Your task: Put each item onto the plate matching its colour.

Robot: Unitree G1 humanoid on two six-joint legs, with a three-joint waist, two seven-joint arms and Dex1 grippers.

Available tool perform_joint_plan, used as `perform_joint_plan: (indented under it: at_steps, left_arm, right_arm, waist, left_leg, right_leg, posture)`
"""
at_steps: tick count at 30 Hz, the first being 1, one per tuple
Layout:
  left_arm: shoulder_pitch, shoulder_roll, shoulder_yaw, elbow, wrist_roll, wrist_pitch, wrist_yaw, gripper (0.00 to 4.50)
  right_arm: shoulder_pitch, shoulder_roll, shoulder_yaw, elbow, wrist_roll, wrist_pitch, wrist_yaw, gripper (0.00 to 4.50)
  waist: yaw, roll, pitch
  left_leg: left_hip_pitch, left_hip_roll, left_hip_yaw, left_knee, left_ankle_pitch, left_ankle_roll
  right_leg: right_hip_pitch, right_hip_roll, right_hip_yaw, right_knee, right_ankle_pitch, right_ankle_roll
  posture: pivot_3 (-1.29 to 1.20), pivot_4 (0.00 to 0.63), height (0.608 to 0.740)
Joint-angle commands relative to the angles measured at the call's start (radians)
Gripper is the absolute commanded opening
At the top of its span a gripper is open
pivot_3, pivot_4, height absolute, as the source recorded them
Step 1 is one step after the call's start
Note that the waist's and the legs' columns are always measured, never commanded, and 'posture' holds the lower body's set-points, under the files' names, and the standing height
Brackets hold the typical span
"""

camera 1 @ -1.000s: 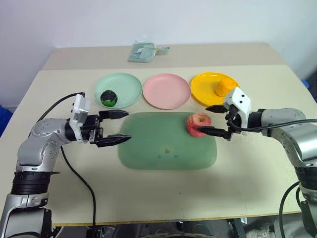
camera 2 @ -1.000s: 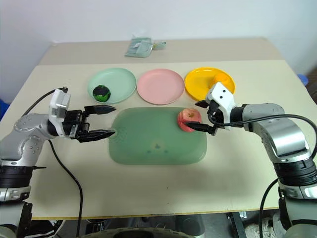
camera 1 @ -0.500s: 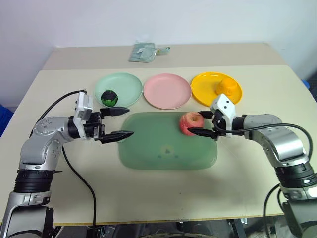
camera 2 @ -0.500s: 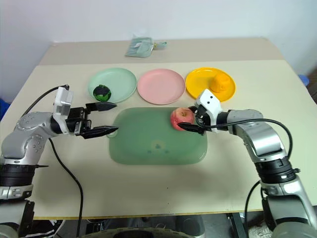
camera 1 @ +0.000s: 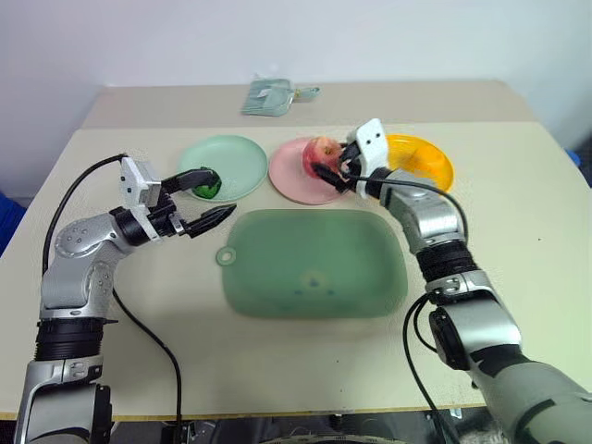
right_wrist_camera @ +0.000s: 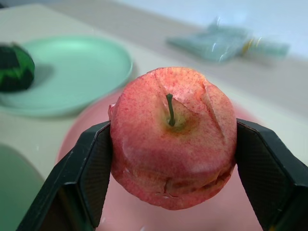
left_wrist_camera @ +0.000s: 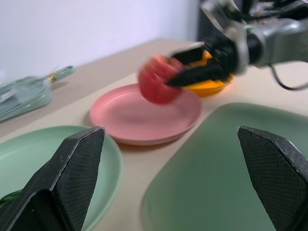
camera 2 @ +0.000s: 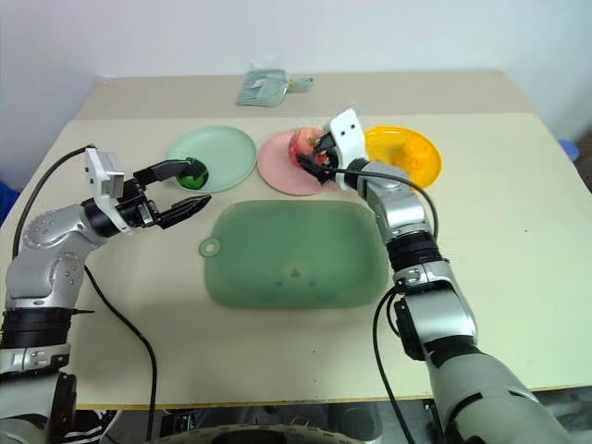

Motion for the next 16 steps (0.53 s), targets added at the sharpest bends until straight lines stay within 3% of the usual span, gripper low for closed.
perform_joint_plan:
  at_steps: [1,7,12,16]
  left_arm:
    - [0.024,0.018,0.036,-0.051,-0.028,-0.004,-0.013,4.5]
    - [0.045,0.031,0.064,-0.079,-0.092,0.027,-0.061,4.5]
    - [0.037,0.05,0.061,-0.097,-0.159,0.075,-0.132,4.5]
    - [-0.011,0.059,0.028,-0.057,-0.146,0.08,-0.176,4.5]
  right_arm:
    - [-0.062,0.004,-0.032,-0.001,0.005,-0.065,0.016,4.45]
    - [-0.011,-0.019,-0.148,-0.209,0.173,0.013,0.106,4.45]
    - [0.266,-0.192,-0.137,-0.592,0.319,0.173,0.344,4.45]
    - [0.522,-0.381,-0.174,-0.857,0.414,0.334,0.427,4.45]
  waist:
    - [-0.003,0.0,0.0]
    - [0.002,0.0,0.0]
    - [0.024,0.0,0.0]
    - [0.032,0.001,0.0]
  left_leg:
    - [0.0,0.0,0.0,0.0,0.0,0.0]
    - [0.0,0.001,0.0,-0.001,0.001,-0.001]
    - [0.0,0.0,-0.003,0.001,-0.001,0.001]
    - [0.0,0.0,-0.003,0.002,-0.004,0.007]
  right_leg:
    - [0.0,0.0,0.0,0.0,0.0,0.0]
    - [0.0,0.001,0.0,0.0,0.0,0.0]
    - [0.0,0.001,0.0,-0.002,0.0,0.0]
    - [0.002,0.001,0.0,-0.002,0.0,0.0]
  posture:
    - [0.0,0.15,0.738]
    - [0.0,0.15,0.738]
    - [0.0,0.15,0.738]
    - [0.0,0.15,0.738]
